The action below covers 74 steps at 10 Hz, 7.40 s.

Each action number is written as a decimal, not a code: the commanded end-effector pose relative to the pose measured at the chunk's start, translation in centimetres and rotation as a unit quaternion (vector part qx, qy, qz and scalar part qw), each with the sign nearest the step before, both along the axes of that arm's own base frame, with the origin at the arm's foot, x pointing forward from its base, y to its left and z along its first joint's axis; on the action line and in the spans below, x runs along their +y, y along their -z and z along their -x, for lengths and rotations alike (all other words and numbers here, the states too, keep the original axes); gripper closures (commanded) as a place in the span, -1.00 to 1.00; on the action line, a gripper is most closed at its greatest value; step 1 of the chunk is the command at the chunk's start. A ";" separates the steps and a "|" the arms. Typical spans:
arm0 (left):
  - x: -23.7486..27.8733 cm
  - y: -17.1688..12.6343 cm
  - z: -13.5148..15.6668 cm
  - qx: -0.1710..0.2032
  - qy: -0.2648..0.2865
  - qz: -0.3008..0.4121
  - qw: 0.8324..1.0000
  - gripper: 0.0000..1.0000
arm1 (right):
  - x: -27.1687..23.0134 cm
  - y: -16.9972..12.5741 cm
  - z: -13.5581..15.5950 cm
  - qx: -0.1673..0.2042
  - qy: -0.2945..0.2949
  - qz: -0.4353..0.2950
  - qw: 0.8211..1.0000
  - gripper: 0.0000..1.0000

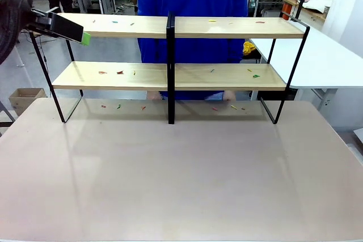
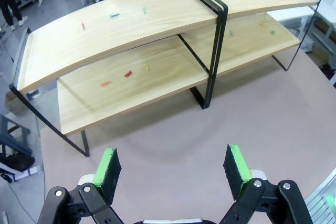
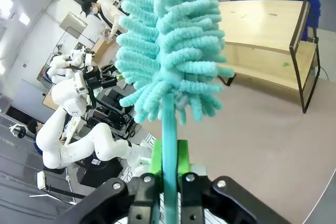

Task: Clean the shelves.
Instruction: Pick up the Duster when the human hands it over, then clean a randomly selected level of the Shelf with the Duster.

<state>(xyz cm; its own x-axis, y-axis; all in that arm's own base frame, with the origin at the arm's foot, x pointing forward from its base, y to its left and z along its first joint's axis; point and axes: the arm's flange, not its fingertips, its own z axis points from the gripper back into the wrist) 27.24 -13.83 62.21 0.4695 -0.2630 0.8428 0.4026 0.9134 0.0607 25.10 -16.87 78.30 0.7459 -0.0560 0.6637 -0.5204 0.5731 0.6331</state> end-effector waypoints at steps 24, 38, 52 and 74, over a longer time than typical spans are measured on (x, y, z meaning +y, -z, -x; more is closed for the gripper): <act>0.1 0.0 0.0 0.000 0.000 0.001 1.000 -1.00 | 9.2 6.5 1.1 0.180 -0.223 0.242 0.927 0.74; 0.1 0.0 0.0 0.000 0.000 0.001 1.000 -1.00 | 11.8 19.6 -5.7 0.369 -0.151 0.271 0.876 0.74; 0.1 0.0 0.0 0.000 0.000 0.001 1.000 -1.00 | 27.1 23.7 -15.5 0.268 -0.018 0.176 0.947 0.74; 0.1 0.0 0.0 0.000 0.000 0.001 1.000 -1.00 | 30.1 29.6 -15.0 0.228 0.417 0.296 0.828 0.74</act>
<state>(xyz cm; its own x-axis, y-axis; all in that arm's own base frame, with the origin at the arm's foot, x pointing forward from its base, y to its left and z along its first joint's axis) 27.25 -13.80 62.21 0.4698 -0.2623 0.8429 0.4023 0.9136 0.0601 39.96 11.45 48.70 0.7844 -0.4691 0.4058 0.4521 0.8803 0.1437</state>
